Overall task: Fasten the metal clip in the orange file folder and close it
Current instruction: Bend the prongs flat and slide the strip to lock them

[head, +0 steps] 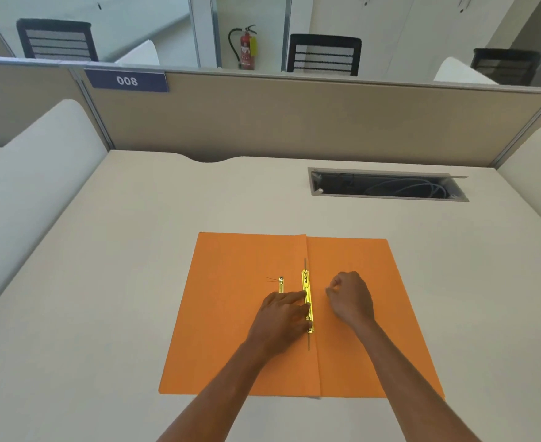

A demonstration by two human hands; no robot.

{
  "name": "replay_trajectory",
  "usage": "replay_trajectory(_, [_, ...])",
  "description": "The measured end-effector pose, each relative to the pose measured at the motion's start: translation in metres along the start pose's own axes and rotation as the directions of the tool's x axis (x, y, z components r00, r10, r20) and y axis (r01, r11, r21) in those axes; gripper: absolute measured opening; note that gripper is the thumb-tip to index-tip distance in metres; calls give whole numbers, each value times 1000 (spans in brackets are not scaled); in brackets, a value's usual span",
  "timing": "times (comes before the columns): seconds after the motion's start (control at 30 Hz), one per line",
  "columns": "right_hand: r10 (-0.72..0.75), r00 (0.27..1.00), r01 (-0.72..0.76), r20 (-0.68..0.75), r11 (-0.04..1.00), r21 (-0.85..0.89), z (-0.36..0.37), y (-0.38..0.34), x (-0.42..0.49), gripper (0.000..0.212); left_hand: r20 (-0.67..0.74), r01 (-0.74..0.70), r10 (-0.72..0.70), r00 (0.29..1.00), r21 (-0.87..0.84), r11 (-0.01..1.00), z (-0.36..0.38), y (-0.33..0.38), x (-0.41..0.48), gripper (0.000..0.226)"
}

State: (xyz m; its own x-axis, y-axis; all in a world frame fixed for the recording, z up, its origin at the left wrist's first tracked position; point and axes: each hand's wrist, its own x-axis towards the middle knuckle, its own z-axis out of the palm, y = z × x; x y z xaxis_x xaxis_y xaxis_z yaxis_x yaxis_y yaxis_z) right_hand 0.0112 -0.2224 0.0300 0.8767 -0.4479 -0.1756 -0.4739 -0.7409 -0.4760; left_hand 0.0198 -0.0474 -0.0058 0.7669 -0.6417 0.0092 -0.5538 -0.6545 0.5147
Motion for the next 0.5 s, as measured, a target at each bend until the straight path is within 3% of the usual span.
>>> replay_trajectory(0.17, [221,968,-240,-115,951,-193,-26,44,-34,37,-5,0,0,1000,-14,1000,3,-2,-1,33])
replay_trajectory(0.23, [249,962,-271,-116,929,-251,-31,53,-46,47,2,-8,8,1000,-10,1000,2,-4,-2,36])
replay_trajectory(0.4, [115,990,-137,-85,937,-320,-28,45,-61,60,-13,-21,21,1000,4,1000,-6,-10,-11,49])
replay_trajectory(0.5, [-52,996,38,-70,981,-190,-13,28,-71,55,-189,60,-63,980,-21,998,-22,-16,-28,46])
